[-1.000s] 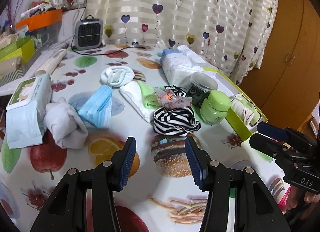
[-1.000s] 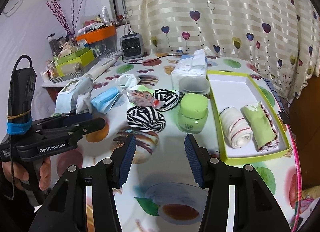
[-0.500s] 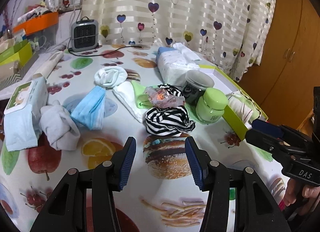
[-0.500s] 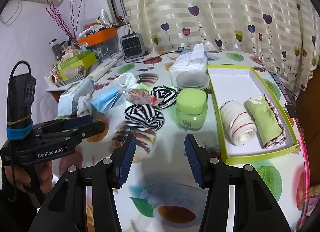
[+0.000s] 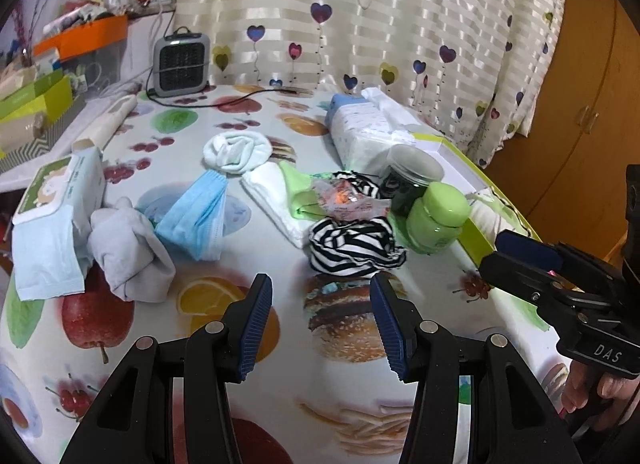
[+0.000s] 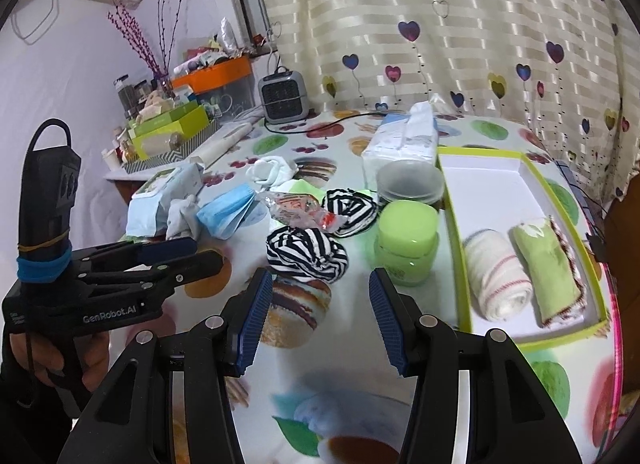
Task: Organize soft objects
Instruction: 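Grasp the plastic bag with the right tool while the left tool grasps the striped cloth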
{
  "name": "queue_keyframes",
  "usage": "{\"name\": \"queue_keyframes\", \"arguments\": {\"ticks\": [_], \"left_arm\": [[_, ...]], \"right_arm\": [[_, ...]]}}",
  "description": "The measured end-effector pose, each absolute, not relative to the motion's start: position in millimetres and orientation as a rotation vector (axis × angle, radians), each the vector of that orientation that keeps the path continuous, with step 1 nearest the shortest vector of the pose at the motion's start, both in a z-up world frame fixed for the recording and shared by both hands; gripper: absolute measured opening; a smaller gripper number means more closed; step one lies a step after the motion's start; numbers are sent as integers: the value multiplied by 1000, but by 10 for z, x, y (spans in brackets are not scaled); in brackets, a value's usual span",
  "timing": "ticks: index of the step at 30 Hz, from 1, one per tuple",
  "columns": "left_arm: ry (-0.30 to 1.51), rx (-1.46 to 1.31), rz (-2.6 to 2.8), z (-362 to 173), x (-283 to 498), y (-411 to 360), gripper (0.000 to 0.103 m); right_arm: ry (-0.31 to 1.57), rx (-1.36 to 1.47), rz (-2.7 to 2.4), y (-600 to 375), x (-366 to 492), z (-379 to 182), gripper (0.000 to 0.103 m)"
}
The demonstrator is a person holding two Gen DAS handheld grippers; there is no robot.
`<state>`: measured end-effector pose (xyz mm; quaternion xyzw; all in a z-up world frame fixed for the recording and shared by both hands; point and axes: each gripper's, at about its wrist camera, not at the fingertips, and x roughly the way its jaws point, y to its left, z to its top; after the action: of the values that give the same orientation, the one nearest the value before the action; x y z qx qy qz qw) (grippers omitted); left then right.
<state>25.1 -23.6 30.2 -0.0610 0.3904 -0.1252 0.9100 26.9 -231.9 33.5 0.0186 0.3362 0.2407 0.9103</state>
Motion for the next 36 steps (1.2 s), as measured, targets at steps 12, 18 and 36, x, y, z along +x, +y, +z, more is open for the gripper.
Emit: {"name": "queue_keyframes", "arguments": {"ticks": [12,18,36], "left_arm": [[818,-188,-248,157,519,121,50],[826,-211,-244,116,630,240,50],[848,-184,-332,137,723,5,50]], "right_arm": [[753,-62,531,-1787,851,217,52],[790,-87,544,-1578,1171,96,52],[696,-21,535,-1769,1053,363,23]]}}
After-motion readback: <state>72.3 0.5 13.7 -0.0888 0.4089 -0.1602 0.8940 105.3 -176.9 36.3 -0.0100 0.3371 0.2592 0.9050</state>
